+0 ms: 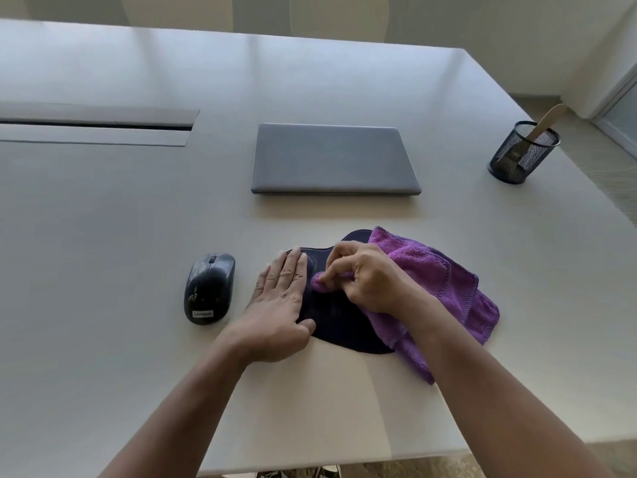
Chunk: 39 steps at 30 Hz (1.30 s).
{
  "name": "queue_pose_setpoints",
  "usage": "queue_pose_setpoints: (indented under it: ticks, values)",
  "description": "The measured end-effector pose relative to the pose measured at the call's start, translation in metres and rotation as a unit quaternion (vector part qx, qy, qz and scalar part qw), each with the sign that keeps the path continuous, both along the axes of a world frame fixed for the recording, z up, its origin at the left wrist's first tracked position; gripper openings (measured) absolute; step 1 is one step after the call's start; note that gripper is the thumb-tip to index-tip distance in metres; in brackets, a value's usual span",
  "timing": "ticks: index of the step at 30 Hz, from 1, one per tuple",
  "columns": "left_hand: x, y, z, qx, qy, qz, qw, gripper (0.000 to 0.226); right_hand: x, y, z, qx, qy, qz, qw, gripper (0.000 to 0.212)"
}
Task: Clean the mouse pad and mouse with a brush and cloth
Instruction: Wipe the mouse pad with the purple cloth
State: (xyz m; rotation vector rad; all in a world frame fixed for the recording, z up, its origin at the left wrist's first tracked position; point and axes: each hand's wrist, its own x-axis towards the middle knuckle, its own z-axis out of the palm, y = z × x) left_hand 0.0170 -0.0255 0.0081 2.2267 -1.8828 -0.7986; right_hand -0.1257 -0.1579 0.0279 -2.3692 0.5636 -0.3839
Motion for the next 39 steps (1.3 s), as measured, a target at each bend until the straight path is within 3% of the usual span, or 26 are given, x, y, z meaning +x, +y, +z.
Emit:
queue_pose_setpoints:
  ticks: [2, 6, 11, 15, 20, 24, 28, 33, 39]
  values:
    - [-0.002, 0.002, -0.001, -0.018, -0.008, 0.005, 1.0, 0.093, 0.001, 0.001, 0.002, 0.008, 0.009, 0.003, 1.0, 0.008]
    - [-0.005, 0.005, -0.001, -0.036, -0.022, 0.013, 0.999, 0.087, -0.012, 0.004, 0.006, 0.027, 0.074, 0.109, 0.991, 0.018]
    - [-0.007, 0.005, -0.002, -0.04, -0.035, 0.012, 0.999, 0.088, -0.002, -0.002, 0.004, 0.022, 0.019, 0.02, 0.999, 0.012]
    - [-0.005, 0.005, -0.002, -0.034, -0.032, 0.009, 0.999, 0.089, -0.012, 0.005, 0.004, 0.025, 0.073, 0.114, 0.991, 0.021]
    - [-0.004, 0.003, -0.003, -0.029, -0.027, 0.01, 0.999, 0.092, -0.004, -0.008, 0.007, 0.002, 0.057, 0.037, 0.998, 0.017]
    - [-0.001, 0.004, -0.004, -0.03, -0.022, 0.008, 0.999, 0.093, -0.015, 0.007, 0.007, 0.004, 0.114, 0.125, 0.986, 0.018]
    - [0.001, 0.004, -0.004, -0.03, -0.024, 0.0, 0.999, 0.092, -0.006, -0.006, 0.003, -0.022, 0.07, 0.017, 0.997, 0.013]
    - [0.001, 0.002, -0.005, -0.028, -0.028, -0.003, 0.999, 0.093, -0.012, 0.009, -0.001, -0.011, 0.084, 0.099, 0.991, 0.007]
    - [0.001, 0.002, -0.006, -0.026, -0.032, -0.001, 0.999, 0.094, 0.009, -0.017, 0.001, -0.036, 0.048, -0.01, 0.998, 0.011]
